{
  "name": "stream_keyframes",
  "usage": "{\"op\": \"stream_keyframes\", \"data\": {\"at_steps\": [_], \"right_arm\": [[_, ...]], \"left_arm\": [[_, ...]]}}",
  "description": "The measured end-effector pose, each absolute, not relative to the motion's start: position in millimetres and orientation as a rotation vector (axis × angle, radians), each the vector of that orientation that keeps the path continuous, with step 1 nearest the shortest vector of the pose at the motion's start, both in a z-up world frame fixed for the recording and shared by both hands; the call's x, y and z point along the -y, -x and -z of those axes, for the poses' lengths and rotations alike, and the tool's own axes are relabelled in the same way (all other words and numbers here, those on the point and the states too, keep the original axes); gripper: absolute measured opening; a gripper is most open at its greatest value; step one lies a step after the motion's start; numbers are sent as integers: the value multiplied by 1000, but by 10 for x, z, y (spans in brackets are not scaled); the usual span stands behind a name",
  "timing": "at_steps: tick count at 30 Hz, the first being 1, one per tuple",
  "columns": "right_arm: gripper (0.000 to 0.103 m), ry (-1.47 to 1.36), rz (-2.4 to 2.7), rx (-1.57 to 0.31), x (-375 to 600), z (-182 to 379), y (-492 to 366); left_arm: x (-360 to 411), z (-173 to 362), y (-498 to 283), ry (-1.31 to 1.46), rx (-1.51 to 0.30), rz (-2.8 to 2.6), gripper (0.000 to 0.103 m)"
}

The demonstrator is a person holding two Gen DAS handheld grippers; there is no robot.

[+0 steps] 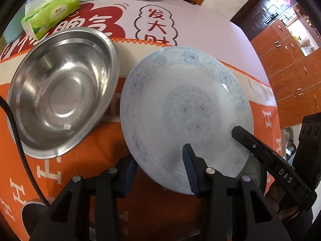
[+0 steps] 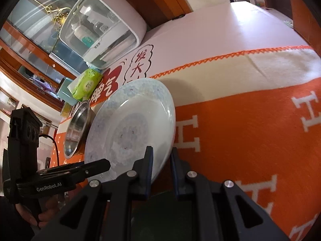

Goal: Organize plates and bowls

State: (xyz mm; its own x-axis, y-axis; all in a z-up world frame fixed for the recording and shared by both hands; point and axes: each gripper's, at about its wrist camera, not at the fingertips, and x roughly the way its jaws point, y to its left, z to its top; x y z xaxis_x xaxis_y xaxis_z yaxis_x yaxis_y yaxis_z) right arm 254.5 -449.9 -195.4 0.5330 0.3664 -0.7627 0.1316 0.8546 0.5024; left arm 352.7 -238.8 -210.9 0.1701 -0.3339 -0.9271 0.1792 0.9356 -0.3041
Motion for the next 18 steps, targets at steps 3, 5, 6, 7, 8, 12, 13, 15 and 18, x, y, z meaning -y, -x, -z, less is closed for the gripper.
{"op": "stream_keyframes", "data": {"at_steps": [3,5,6,7,8,12,13,15,18], "right_arm": [[16,-546,-136,-983,4522,1838,-2472],[16,-532,-125,-963,4525,1742,-2416],[16,-527,-122,-953,4528,1704,-2391],[16,-521,-117,-943,4528,1656,-2359],[16,-515,-112,-934,4527,1611,-2329],[16,-499,-98,-901,4513,1435,-2164],[17,-498,-95,-896,4508,1396,-2118],[17,-498,-93,-886,4490,1324,-2027],[17,-502,-90,-866,4461,1215,-1862]], "left_arm": [[2404,2010,-3477,149,-1326,399,43],[2422,1916,-3437,146,-1302,419,43],[2430,1874,-3419,144,-1292,428,43],[2436,1824,-3393,142,-1280,436,43],[2442,1770,-3365,140,-1266,445,43],[2458,1556,-3232,120,-1211,464,43],[2456,1498,-3191,115,-1198,470,43],[2444,1382,-3097,110,-1175,481,43],[2407,1230,-2957,110,-1145,495,43]]}}
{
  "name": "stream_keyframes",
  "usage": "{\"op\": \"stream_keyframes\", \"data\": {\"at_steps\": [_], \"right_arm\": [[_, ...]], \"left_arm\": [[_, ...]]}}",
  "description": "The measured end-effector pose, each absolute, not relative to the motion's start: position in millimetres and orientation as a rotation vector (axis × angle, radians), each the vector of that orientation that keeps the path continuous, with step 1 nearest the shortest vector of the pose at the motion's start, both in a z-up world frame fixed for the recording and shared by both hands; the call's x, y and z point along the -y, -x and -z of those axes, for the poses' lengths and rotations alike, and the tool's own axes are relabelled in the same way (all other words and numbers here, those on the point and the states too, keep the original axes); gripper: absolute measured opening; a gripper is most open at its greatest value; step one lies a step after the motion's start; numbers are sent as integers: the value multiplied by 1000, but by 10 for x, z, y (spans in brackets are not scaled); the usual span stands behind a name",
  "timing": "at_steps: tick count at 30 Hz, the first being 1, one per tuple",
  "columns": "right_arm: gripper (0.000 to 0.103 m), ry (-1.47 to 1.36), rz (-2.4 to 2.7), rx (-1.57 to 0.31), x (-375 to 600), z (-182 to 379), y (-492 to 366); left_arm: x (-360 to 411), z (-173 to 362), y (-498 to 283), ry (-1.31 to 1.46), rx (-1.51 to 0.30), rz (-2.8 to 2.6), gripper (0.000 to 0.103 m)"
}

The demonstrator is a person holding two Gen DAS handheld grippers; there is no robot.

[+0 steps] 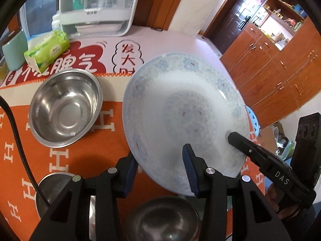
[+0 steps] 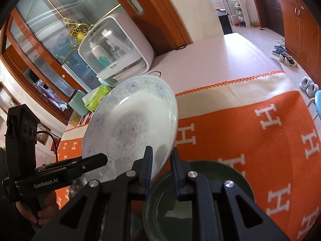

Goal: Organize plates and bowls

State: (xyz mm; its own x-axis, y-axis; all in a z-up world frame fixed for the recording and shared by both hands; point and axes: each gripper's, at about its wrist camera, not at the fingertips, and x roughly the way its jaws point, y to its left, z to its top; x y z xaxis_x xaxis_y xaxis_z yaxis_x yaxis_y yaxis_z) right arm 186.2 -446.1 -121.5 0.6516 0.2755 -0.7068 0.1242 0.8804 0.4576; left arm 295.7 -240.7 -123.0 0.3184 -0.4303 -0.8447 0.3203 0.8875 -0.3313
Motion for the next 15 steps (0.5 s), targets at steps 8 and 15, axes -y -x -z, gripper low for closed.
{"op": "stream_keyframes", "data": {"at_steps": [8,15], "right_arm": [[17,-525,-98,-797,4317,944,-1365],[17,-492,-138,-769,4107,837,-1021]], "left_arm": [[2340,800,-2432,109,-1052,510,43],[2166,567,-1981,105,-998,504,43]]}}
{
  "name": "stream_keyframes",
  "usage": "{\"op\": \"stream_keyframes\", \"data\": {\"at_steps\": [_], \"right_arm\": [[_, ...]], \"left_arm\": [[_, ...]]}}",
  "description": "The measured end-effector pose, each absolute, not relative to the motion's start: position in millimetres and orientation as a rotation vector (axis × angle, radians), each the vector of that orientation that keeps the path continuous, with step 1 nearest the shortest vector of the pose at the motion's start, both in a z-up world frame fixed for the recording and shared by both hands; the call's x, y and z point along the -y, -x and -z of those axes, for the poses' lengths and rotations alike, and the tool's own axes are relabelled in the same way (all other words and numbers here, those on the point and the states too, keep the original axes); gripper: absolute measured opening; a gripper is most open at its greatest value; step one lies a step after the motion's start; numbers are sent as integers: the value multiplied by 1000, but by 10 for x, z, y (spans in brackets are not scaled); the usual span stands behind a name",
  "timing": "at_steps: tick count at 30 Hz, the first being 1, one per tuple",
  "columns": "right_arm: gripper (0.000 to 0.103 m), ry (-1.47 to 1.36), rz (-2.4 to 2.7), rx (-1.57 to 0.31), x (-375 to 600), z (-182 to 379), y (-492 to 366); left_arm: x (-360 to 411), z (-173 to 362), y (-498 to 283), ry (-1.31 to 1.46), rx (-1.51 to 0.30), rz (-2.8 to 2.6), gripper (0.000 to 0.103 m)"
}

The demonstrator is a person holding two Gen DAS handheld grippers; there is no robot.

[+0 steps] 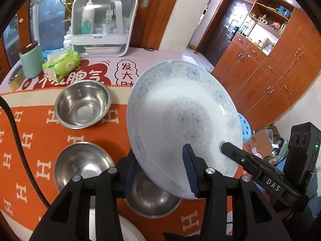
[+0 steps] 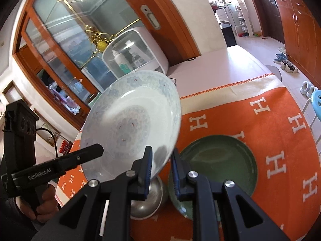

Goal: Organize plates and bowls

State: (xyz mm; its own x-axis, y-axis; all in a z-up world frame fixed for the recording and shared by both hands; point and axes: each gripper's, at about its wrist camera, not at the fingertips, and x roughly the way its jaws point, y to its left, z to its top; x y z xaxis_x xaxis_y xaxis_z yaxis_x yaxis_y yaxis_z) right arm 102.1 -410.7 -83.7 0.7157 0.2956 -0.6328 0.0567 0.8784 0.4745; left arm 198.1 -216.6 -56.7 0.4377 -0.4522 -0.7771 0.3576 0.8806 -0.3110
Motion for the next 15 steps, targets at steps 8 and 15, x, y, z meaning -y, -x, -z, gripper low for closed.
{"op": "stream_keyframes", "data": {"at_steps": [8,15], "right_arm": [[17,-463,-234,-758,3840,839,-676],[17,-455,-312,-807,3640,1087,-532]], "left_arm": [[1820,462,-1458,130,-969,457,43],[1558,798,-1091,162,-1053,380,43]]}}
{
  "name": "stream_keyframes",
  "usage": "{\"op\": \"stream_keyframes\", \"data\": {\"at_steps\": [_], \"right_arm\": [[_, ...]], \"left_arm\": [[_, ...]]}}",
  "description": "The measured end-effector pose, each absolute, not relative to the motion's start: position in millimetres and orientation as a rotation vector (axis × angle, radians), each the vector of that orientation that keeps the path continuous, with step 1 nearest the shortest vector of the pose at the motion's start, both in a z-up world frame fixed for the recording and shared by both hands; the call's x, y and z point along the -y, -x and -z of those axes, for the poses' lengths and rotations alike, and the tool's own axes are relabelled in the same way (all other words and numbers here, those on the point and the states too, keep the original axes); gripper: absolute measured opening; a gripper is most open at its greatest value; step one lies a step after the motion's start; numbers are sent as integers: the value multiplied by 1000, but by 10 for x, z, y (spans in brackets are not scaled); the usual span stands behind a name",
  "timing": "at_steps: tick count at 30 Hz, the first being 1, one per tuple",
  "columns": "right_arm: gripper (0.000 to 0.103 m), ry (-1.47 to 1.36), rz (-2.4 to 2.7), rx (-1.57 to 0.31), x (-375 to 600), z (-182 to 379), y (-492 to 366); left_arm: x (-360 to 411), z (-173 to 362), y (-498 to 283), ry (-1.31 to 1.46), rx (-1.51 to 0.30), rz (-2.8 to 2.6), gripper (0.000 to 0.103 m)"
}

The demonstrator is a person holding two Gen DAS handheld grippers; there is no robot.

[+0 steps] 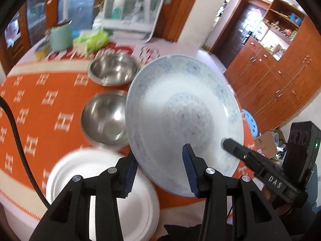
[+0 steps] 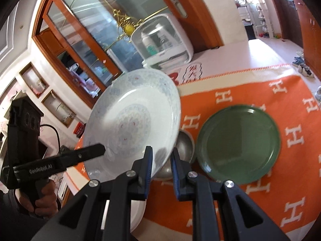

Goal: Organize plates and bowls

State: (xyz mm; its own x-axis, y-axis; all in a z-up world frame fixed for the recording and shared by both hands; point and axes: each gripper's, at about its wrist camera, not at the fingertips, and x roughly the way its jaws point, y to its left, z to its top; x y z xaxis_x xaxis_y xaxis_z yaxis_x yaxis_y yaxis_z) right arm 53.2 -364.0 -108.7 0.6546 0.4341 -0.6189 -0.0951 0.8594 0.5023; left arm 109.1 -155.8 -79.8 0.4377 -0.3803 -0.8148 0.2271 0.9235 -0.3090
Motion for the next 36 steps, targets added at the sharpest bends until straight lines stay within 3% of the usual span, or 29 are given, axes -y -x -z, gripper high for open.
{"op": "stream_keyframes", "data": {"at_steps": [36], "right_arm": [[18,-215,-552,-1061,2393,1510,-308]], "left_arm": [[484,1563,-233,184,-1286,253,42]]}}
